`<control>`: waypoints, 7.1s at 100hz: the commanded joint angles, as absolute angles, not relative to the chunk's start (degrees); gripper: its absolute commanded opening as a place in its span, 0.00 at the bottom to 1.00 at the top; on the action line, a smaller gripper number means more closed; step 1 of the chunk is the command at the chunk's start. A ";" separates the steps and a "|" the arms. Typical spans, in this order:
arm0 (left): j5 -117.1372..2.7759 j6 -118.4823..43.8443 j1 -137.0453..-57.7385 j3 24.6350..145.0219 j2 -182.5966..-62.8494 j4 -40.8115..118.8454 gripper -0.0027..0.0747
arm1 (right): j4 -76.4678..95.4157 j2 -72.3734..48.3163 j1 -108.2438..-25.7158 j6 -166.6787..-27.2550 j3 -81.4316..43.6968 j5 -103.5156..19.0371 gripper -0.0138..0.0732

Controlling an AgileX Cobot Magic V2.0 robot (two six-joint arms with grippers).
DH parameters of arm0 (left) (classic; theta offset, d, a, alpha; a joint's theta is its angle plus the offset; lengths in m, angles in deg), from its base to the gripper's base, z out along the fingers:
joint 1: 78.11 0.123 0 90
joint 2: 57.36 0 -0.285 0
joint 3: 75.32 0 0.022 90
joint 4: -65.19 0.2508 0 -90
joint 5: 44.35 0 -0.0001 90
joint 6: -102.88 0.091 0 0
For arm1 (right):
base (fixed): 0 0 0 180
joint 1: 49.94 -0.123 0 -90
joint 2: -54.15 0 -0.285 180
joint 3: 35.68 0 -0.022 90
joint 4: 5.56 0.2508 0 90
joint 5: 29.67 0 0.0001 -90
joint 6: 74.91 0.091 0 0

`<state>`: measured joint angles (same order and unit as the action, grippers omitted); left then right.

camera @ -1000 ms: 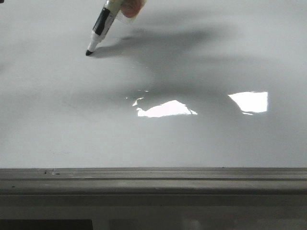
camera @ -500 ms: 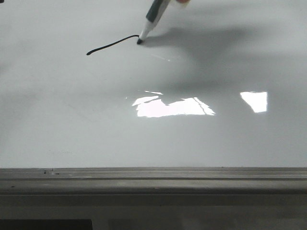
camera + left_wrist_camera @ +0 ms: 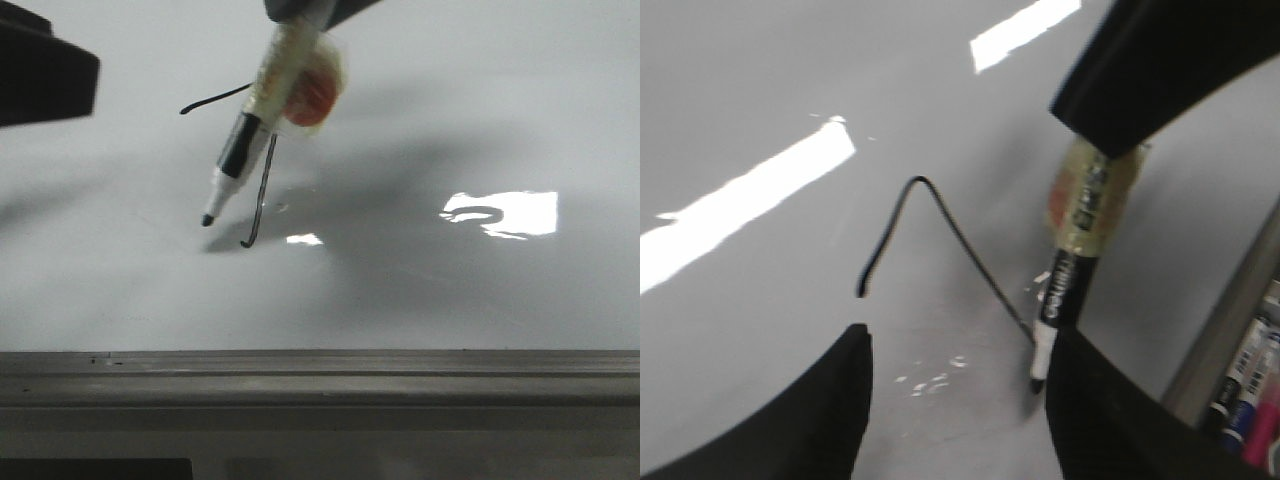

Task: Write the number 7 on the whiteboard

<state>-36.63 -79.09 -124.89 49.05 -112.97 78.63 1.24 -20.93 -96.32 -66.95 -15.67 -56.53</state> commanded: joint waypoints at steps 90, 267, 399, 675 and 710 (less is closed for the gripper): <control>-28.45 -79.66 -128.99 51.09 -119.52 78.08 0.01 | 0.22 -19.91 -101.23 -67.60 -18.22 -51.87 0.28; -37.64 -79.66 -121.46 51.71 -106.51 40.94 0.08 | -2.19 -14.48 -101.23 -67.45 -14.74 -51.05 0.08; -35.89 -79.42 -121.46 31.95 -72.11 47.69 0.01 | -8.30 27.23 -101.23 -67.45 34.74 -24.61 0.08; -61.41 -79.96 -77.32 26.04 -63.09 59.88 0.01 | -8.30 27.23 -101.23 -67.45 34.74 -24.61 0.08; -61.41 -79.96 -77.32 26.04 -63.09 59.88 0.01 | -8.30 27.23 -97.64 -67.45 34.74 -23.76 0.08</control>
<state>-63.56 -79.33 -77.47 27.40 -64.83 60.51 -7.79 27.45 -100.04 -67.20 36.29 -28.70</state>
